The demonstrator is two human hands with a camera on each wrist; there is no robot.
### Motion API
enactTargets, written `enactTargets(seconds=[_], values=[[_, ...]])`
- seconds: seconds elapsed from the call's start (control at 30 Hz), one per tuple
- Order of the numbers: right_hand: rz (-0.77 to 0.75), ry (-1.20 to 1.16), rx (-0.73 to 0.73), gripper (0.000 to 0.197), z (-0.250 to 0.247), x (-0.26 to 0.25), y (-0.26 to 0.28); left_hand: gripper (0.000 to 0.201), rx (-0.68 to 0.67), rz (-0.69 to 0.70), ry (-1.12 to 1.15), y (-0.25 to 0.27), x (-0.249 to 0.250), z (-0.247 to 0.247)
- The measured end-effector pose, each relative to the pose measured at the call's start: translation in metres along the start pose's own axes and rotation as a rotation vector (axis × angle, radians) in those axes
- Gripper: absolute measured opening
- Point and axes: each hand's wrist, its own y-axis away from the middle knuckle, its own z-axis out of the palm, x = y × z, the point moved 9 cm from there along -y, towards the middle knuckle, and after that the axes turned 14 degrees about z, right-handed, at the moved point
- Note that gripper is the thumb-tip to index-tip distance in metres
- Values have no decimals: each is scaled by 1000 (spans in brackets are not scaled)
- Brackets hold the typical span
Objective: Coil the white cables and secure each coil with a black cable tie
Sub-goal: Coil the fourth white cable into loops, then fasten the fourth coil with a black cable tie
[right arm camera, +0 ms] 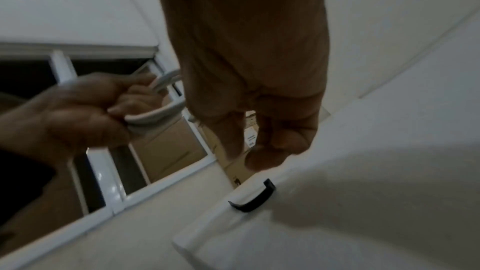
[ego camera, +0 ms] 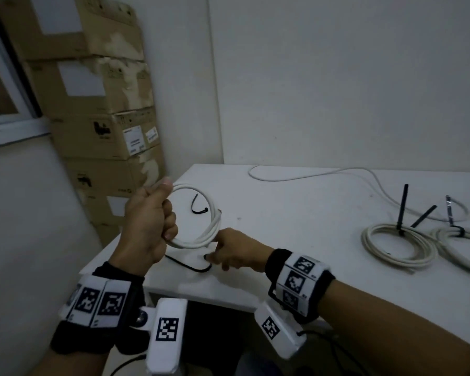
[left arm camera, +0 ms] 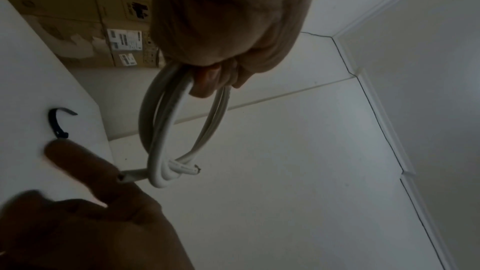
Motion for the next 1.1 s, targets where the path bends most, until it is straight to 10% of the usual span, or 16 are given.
enactTargets(seconds=[0.17, 0.37, 0.73, 1.1], values=[[-75, 631, 71, 34, 23, -6, -8, 27, 8, -17, -21, 3, 2, -5], [16, 699, 214, 25, -20, 22, 15, 29, -39, -106, 35, 6, -8, 17], [-66, -720, 768, 13, -193, 118, 199, 35, -202, -30, -60, 26, -30, 158], [-19, -1704, 359, 25, -170, 197, 210, 36, -568, -5, -121, 104, -57, 333]])
